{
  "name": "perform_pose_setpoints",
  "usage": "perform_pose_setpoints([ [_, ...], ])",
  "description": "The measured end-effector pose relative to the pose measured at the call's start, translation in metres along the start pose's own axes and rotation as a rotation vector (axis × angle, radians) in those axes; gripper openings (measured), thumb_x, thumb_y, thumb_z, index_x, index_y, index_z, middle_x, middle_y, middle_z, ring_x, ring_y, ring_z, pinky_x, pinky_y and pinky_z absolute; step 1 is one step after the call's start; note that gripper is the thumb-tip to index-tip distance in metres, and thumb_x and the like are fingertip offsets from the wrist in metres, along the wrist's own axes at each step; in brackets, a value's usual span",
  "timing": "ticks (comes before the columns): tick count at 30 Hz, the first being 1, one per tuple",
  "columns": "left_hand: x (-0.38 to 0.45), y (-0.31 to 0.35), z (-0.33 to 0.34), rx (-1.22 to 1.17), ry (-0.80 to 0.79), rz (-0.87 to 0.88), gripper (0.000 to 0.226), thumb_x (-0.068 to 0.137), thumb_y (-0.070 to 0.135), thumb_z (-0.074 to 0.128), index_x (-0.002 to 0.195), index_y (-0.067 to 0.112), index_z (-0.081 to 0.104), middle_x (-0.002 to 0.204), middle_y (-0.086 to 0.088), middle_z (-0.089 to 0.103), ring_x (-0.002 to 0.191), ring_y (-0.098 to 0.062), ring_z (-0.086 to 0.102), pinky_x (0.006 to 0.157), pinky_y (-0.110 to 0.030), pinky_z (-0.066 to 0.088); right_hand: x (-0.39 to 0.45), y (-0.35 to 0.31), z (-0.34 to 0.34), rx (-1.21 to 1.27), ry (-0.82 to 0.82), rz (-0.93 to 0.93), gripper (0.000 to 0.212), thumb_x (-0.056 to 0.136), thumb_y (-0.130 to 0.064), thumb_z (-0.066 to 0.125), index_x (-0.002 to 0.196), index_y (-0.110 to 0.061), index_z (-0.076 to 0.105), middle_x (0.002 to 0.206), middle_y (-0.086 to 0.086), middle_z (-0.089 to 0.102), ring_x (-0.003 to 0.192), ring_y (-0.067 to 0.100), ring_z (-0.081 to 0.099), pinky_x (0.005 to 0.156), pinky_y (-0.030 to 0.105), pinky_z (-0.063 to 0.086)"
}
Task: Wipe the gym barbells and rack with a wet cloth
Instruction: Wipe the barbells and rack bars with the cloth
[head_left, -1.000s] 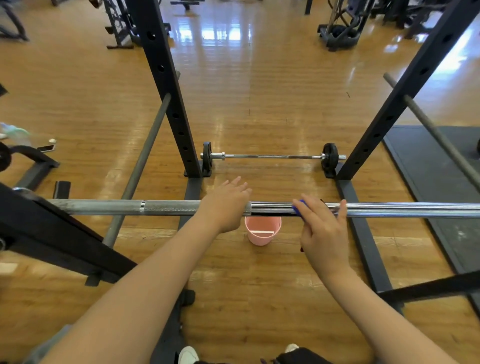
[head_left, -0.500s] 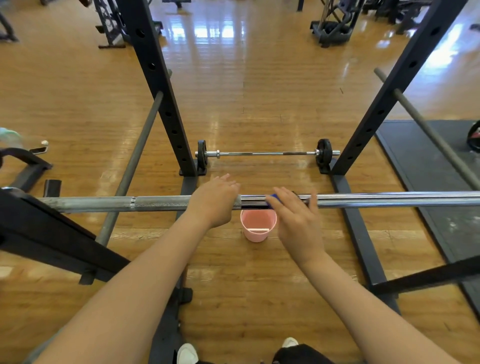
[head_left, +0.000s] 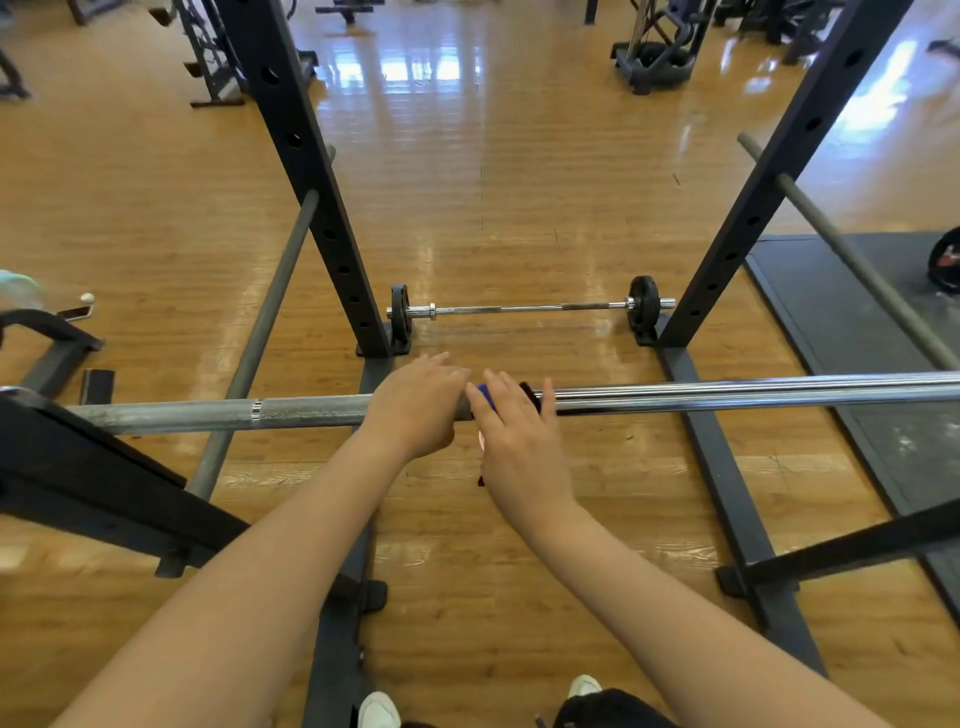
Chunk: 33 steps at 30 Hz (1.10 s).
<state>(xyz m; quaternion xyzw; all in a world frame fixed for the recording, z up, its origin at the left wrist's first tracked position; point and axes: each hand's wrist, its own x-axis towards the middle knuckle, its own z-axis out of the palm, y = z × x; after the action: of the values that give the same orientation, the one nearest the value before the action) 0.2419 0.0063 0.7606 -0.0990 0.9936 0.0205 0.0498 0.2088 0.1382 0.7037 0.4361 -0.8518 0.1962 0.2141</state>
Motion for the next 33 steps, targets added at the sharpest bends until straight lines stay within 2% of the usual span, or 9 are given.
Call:
perform_pose_setpoints([
  [3, 0.000, 0.000, 0.001, -0.004, 0.000, -0.004, 0.059, 0.084, 0.009, 0.060, 0.139, 0.016, 0.042, 0.143, 0.000, 0.046, 0.141, -0.017, 0.026, 0.114, -0.034, 0.026, -0.004, 0.016, -0.008, 0.027, 0.021, 0.012, 0.056, 0.065, 0.004, 0.075, 0.118, -0.011, 0.066, 0.125, 0.010, 0.061, 0.118, 0.025, 0.058, 0.100, 0.065, 0.020],
  [6, 0.000, 0.000, 0.001, 0.022, 0.014, 0.003, 0.061, 0.085, 0.007, 0.058, 0.142, 0.013, 0.037, 0.149, -0.004, 0.037, 0.142, -0.018, 0.023, 0.117, -0.033, 0.020, -0.009, 0.045, -0.021, 0.026, 0.110, 0.097, 0.039, 0.077, -0.007, 0.048, 0.109, -0.011, 0.070, 0.116, 0.010, 0.066, 0.108, 0.025, 0.063, 0.096, 0.068, 0.025],
  [10, 0.000, -0.001, 0.004, 0.052, 0.031, 0.029, 0.071, 0.086, 0.008, 0.056, 0.149, 0.013, 0.023, 0.157, -0.005, 0.018, 0.145, -0.018, 0.013, 0.117, -0.031, 0.010, -0.013, 0.063, -0.024, 0.023, 0.111, 0.172, 0.045, 0.068, 0.005, 0.051, 0.106, -0.009, 0.071, 0.111, 0.010, 0.067, 0.105, 0.026, 0.064, 0.099, 0.065, 0.021],
  [15, 0.001, -0.001, 0.008, 0.079, 0.058, 0.025, 0.072, 0.087, 0.009, 0.055, 0.150, 0.014, 0.019, 0.158, -0.004, 0.015, 0.146, -0.017, 0.010, 0.118, -0.031, 0.007, 0.008, 0.028, -0.022, 0.008, 0.123, 0.188, 0.032, 0.073, -0.008, 0.044, 0.090, -0.003, 0.071, 0.095, 0.012, 0.070, 0.089, 0.026, 0.068, 0.096, 0.064, 0.030],
  [18, 0.000, -0.001, 0.008, 0.089, 0.057, 0.021, 0.073, 0.087, 0.010, 0.056, 0.150, 0.014, 0.020, 0.158, -0.004, 0.016, 0.145, -0.016, 0.011, 0.118, -0.030, 0.006, 0.017, 0.009, -0.010, -0.002, 0.050, 0.149, 0.031, 0.060, -0.002, 0.077, 0.090, -0.007, 0.072, 0.094, 0.009, 0.070, 0.087, 0.023, 0.068, 0.101, 0.059, 0.025],
  [21, 0.000, -0.001, 0.008, 0.080, 0.073, 0.023, 0.072, 0.088, 0.010, 0.056, 0.150, 0.015, 0.021, 0.157, -0.003, 0.018, 0.145, -0.016, 0.012, 0.117, -0.029, 0.005, 0.014, 0.009, -0.008, -0.003, -0.008, 0.101, 0.047, 0.053, -0.007, 0.086, 0.097, -0.012, 0.072, 0.100, 0.005, 0.070, 0.093, 0.019, 0.067, 0.102, 0.059, 0.024],
  [27, -0.005, 0.004, 0.012, 0.159, 0.149, -0.059, 0.063, 0.087, 0.012, 0.056, 0.145, 0.010, 0.031, 0.153, -0.007, 0.029, 0.144, -0.021, 0.020, 0.117, -0.038, 0.000, -0.003, 0.046, -0.034, 0.046, 0.081, 0.202, 0.034, 0.074, -0.006, 0.051, 0.101, -0.012, 0.071, 0.107, 0.006, 0.068, 0.099, 0.021, 0.066, 0.099, 0.064, 0.019],
  [30, -0.010, 0.011, 0.020, 0.185, 0.195, -0.166, 0.066, 0.080, 0.009, 0.066, 0.140, 0.006, 0.040, 0.145, -0.011, 0.042, 0.139, -0.026, 0.032, 0.115, -0.043, 0.002, -0.012, 0.067, -0.039, 0.033, 0.029, 0.256, 0.051, 0.061, 0.016, 0.066, 0.104, -0.011, 0.070, 0.111, 0.007, 0.067, 0.105, 0.023, 0.064, 0.101, 0.067, 0.020],
  [33, -0.015, 0.014, 0.027, 0.231, 0.269, -0.147, 0.074, 0.060, 0.010, 0.082, 0.129, 0.003, 0.055, 0.129, -0.015, 0.058, 0.124, -0.031, 0.052, 0.108, -0.052, 0.022, -0.015, 0.069, -0.041, 0.033, 0.012, 0.283, 0.052, 0.061, 0.018, 0.067, 0.105, -0.009, 0.070, 0.113, 0.010, 0.067, 0.108, 0.026, 0.063, 0.099, 0.068, 0.022],
])
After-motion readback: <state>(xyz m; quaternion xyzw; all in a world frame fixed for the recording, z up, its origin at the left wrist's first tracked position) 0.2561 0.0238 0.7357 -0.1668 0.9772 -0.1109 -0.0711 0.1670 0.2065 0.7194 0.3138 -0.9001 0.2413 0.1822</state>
